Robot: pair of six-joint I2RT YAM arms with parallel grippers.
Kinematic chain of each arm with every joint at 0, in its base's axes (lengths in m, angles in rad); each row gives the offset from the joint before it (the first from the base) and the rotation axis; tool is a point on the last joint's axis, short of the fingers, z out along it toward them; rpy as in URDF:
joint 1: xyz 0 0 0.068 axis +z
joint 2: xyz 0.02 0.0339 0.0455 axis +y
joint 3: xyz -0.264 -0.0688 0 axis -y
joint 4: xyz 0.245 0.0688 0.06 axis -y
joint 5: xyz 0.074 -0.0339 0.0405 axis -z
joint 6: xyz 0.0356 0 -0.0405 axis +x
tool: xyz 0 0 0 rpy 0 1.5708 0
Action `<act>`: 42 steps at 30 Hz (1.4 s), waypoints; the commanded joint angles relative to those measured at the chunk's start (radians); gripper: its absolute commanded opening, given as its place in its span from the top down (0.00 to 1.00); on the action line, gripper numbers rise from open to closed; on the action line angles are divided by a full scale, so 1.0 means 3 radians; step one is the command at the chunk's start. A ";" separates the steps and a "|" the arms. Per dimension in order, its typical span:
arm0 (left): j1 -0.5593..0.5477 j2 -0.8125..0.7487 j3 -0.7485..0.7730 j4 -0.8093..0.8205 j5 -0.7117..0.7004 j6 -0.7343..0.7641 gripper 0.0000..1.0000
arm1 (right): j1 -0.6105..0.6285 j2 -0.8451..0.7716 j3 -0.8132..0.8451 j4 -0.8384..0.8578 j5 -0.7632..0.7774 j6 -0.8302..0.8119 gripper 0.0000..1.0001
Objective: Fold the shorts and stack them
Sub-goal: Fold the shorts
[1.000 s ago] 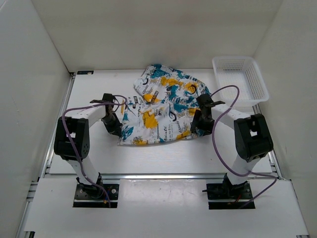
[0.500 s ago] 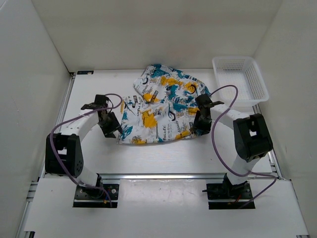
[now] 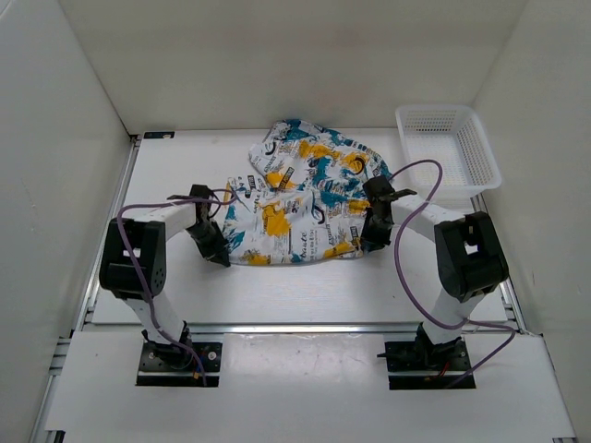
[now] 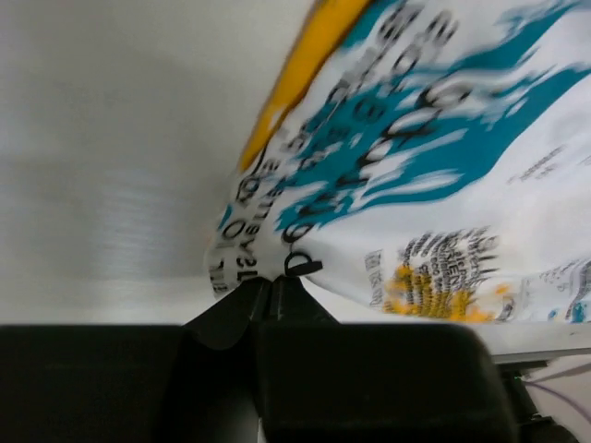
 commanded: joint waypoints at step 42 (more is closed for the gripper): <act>0.0157 -0.0231 0.0414 -0.0136 -0.0248 0.0080 0.90 | -0.0288 -0.0540 -0.0813 0.0914 -0.0487 0.0620 0.98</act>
